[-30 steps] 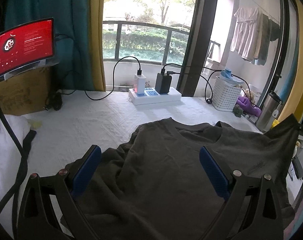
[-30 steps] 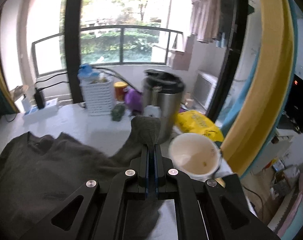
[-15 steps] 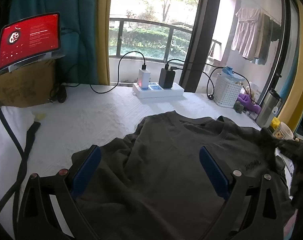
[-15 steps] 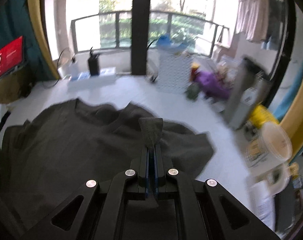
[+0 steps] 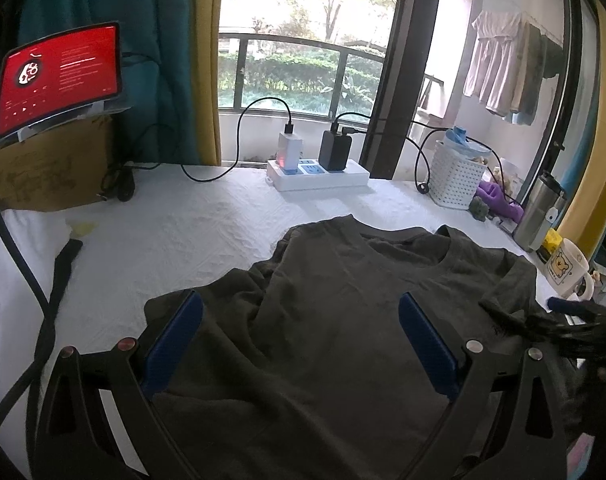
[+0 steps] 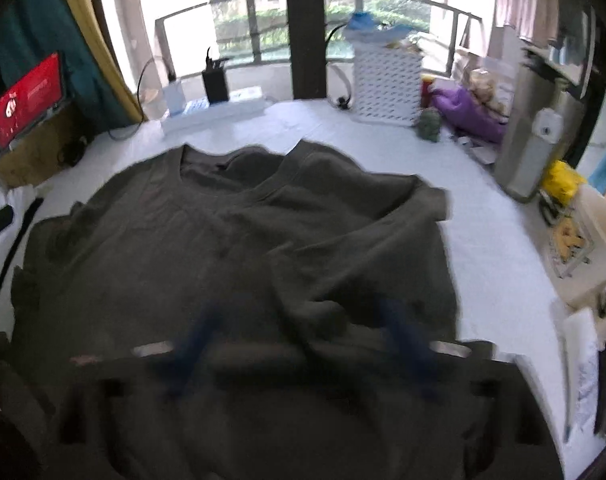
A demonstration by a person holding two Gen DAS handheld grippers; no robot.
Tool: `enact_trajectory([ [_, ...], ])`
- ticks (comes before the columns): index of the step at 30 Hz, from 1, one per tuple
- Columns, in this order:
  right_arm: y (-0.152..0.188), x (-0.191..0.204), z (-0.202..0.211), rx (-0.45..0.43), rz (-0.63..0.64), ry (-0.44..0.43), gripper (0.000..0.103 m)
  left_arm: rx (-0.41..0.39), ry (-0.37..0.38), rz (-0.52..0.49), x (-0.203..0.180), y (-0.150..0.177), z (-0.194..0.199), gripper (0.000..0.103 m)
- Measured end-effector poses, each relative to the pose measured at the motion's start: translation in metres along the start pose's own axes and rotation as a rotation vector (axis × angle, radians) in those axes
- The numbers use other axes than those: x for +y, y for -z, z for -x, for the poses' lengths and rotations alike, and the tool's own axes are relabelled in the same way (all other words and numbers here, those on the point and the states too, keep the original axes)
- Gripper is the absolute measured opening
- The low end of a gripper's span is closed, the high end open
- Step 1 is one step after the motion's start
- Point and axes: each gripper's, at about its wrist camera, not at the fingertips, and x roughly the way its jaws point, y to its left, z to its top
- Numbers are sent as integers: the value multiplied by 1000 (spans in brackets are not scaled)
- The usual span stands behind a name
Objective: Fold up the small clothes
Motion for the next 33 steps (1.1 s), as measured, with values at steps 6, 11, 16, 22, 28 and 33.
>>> enact_trajectory([
  [6, 11, -51, 27, -32, -74, 85, 95, 16, 3, -16, -9, 0, -5, 98],
  [11, 22, -85, 18, 1, -156, 6, 94, 21, 8, -32, -18, 1, -6, 98],
  [16, 28, -86, 3, 39, -145, -52, 54, 26, 2, -39, -21, 2, -5, 98],
  [22, 35, -60, 3, 48, -65, -78, 16, 24, 3, -40, -22, 3, -3, 98],
  [28, 42, -27, 18, 70, 24, -122, 15, 19, 10, -40, -21, 5, 3, 98],
  [33, 59, 0, 5, 164, 49, -161, 16, 23, 12, -34, -18, 10, 7, 98],
])
